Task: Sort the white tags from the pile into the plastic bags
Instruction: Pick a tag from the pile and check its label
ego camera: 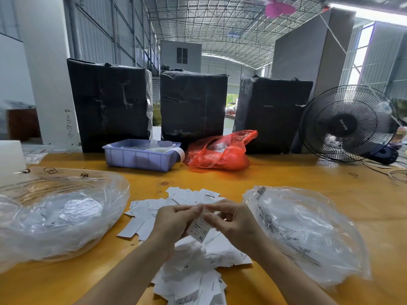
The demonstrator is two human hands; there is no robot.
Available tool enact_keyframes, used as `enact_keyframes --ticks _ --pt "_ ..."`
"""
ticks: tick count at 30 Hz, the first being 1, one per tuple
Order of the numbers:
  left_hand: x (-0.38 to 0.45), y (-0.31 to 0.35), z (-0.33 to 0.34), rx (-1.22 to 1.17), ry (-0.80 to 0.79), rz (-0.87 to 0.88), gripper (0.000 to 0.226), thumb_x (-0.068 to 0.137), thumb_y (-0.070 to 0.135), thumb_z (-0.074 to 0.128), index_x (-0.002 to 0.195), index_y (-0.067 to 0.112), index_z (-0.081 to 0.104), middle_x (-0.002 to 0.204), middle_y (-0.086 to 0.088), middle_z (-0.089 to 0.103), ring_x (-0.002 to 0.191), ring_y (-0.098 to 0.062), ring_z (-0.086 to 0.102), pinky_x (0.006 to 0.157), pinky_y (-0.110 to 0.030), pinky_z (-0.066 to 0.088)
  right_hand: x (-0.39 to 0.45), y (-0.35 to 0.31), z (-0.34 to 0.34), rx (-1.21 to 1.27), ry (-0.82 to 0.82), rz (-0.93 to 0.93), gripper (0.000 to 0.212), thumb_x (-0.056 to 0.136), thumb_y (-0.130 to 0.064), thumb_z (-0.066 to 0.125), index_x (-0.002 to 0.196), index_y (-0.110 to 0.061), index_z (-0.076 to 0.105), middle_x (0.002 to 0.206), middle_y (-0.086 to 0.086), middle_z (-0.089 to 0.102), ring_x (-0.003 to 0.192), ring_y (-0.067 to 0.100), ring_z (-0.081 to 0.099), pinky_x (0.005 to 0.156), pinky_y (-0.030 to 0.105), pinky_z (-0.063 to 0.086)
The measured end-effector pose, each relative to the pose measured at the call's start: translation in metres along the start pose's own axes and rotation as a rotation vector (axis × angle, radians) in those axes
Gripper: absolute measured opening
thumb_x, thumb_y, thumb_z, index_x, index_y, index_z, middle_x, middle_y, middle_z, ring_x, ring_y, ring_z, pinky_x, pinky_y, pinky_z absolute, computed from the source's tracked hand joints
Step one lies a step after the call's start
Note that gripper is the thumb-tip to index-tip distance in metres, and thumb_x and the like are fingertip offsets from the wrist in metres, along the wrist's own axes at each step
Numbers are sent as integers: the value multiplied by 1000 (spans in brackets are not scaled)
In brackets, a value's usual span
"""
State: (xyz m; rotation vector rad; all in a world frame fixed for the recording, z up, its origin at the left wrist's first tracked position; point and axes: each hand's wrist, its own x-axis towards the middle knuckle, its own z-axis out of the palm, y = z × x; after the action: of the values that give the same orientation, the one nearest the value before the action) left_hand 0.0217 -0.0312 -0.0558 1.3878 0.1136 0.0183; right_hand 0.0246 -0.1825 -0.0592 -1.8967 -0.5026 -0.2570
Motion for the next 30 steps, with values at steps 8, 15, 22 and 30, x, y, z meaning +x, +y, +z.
enact_keyframes --ticks 8,15,22,30 --pt "1 7 -4 125 -67 -35 20 78 26 74 87 8 74 72 -5 73 60 -12 63 52 -20 46 1 -5 -5 255 196 80 12 82 4 67 81 -8 72 63 5 67 51 10 59 53 19 51" --pt "9 31 -32 444 -94 64 14 77 16 77 74 3 73 61 -10 65 40 -8 44 39 -17 32 2 -8 -9 273 349 57 12 83 2 66 83 -9 70 65 6 70 53 13 65 52 19 53" --pt "23 78 -140 676 623 300 16 87 12 65 72 6 69 72 -15 66 62 -21 54 61 -29 44 12 -5 -71 -500 732 -268 10 81 -1 66 86 -8 72 69 -1 66 57 16 61 48 10 45" --pt "18 71 -189 1052 900 65 9 85 -11 52 87 -12 60 74 -18 53 66 -28 47 54 -30 37 16 59 -141 -933 280 460 17 75 -19 78 76 -3 73 88 20 71 81 35 64 75 42 52"
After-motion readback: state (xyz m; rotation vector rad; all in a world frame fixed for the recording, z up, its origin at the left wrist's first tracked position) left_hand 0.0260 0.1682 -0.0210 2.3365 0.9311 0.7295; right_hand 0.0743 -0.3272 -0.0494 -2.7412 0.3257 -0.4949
